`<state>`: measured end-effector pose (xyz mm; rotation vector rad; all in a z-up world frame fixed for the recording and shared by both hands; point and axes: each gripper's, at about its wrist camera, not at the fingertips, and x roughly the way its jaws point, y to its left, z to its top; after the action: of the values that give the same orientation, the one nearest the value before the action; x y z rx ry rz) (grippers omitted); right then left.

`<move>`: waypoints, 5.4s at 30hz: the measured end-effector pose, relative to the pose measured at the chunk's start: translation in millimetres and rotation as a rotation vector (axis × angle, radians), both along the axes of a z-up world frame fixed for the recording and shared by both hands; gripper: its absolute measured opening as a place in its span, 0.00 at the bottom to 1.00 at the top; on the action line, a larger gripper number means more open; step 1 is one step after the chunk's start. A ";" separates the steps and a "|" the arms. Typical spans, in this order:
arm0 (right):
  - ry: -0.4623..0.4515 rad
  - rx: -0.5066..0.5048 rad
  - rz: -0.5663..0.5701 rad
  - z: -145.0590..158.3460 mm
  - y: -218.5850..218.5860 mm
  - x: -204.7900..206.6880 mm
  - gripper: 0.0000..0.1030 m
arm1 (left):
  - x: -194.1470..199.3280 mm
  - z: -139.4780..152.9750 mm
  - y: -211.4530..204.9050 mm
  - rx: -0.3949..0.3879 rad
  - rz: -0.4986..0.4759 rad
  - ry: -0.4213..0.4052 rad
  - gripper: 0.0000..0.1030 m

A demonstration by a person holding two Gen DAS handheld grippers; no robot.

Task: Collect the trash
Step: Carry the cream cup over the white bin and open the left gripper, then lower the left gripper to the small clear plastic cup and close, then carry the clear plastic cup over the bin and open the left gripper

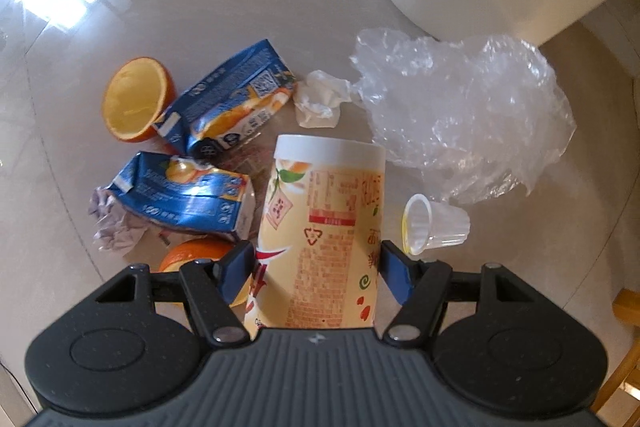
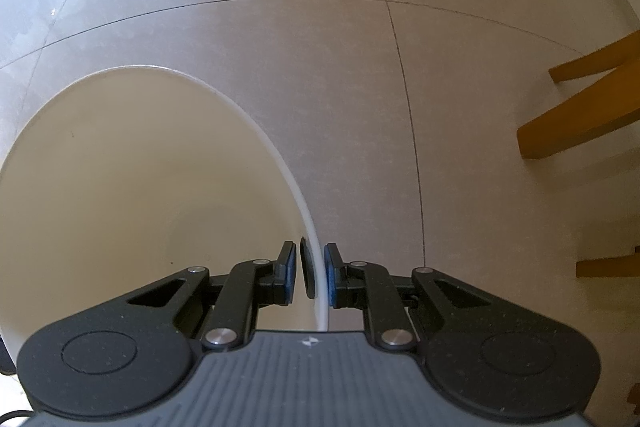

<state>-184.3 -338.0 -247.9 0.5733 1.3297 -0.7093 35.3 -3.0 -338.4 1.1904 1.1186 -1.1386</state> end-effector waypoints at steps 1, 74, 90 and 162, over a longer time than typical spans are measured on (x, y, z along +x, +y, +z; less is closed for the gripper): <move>0.002 -0.001 0.004 -0.1 0.8 -0.5 0.17 | 0.5 4.1 0.4 -0.003 0.001 -0.005 0.66; 0.017 0.018 0.016 5.3 -3.3 9.6 0.14 | -42.1 164.4 -77.5 -0.280 0.111 0.082 0.87; 0.027 -0.007 0.030 6.4 6.4 13.3 0.14 | -46.1 57.8 -25.6 -0.195 0.155 0.055 0.87; 0.031 -0.013 0.010 8.5 7.4 13.6 0.15 | -36.0 168.6 -59.0 -0.220 -0.039 0.009 0.45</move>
<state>-170.7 -330.5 -239.4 0.5468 1.3544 -0.7209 -0.7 -62.0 -169.8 1.0404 0.9533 -1.2635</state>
